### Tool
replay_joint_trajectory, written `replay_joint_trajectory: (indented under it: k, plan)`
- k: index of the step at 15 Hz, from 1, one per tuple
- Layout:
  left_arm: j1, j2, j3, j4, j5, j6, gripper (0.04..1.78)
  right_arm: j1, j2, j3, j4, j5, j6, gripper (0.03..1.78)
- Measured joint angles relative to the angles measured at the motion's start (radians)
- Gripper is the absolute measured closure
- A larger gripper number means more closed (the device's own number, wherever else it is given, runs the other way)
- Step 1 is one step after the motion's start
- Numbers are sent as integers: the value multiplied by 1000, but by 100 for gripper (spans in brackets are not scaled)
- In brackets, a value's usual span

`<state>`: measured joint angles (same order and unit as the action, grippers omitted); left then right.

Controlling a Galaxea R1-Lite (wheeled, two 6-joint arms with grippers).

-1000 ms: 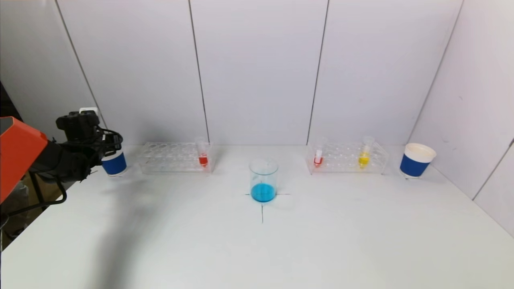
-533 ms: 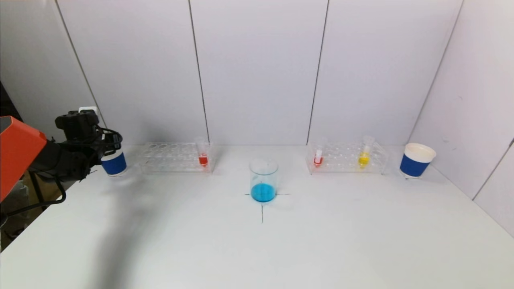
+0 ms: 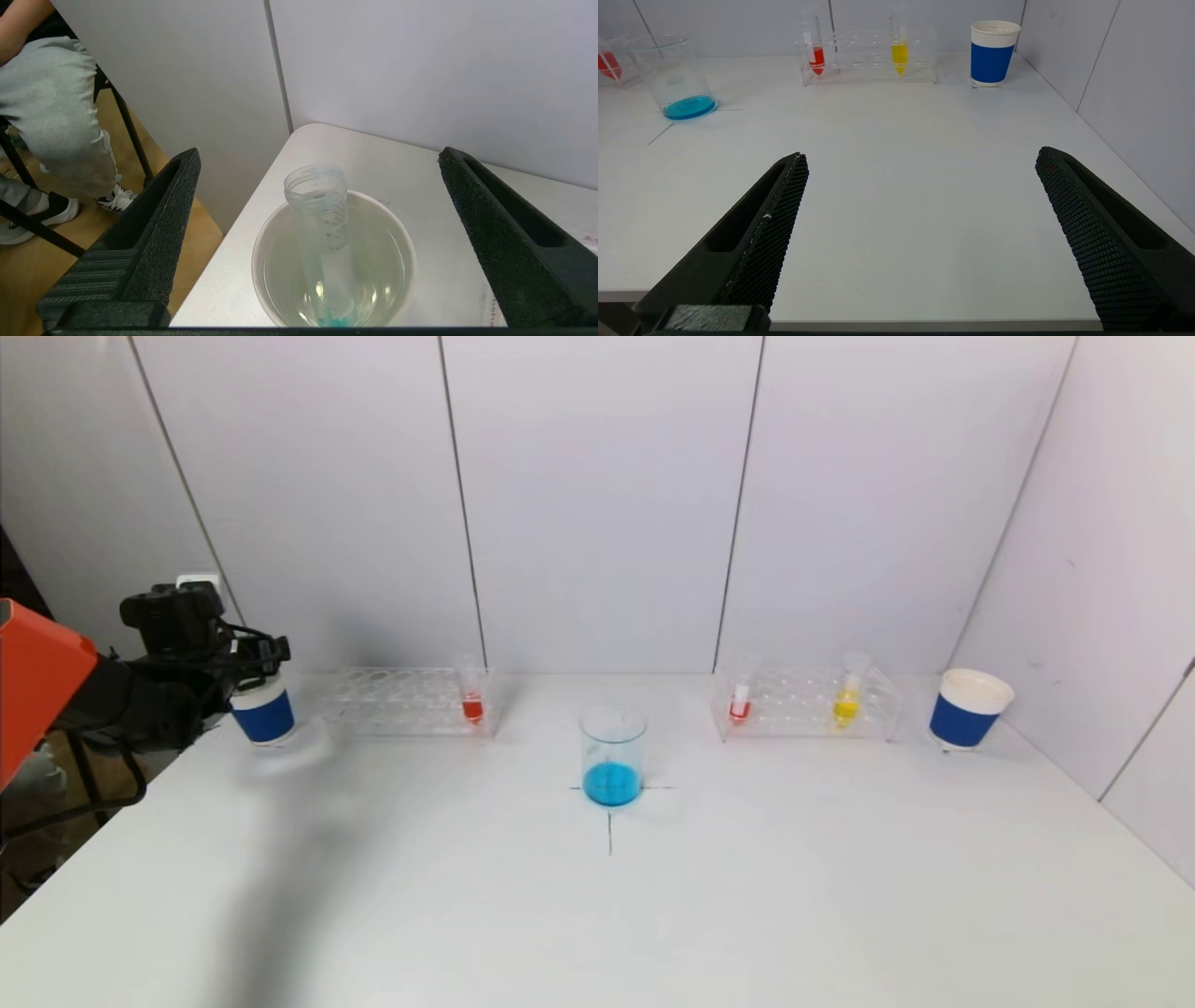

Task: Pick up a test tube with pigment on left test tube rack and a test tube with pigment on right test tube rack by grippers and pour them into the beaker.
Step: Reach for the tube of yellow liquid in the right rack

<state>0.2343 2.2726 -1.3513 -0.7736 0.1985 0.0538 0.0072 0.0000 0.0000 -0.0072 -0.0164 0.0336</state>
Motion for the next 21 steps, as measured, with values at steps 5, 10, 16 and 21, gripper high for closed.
replay_joint_trajectory:
  k: [5,10,16,21]
  plan:
    - [-19,-129,64,10,-63,0,5,0,0,0,0,0,0,4]
    - [-116,-400,267,16,-85,11,5,0,0,0,0,0,0,4]
    - [-285,-817,543,87,-34,97,5,0,0,0,0,0,0,4]
    - [-320,-1173,773,99,156,224,5,0,0,0,0,0,0,4]
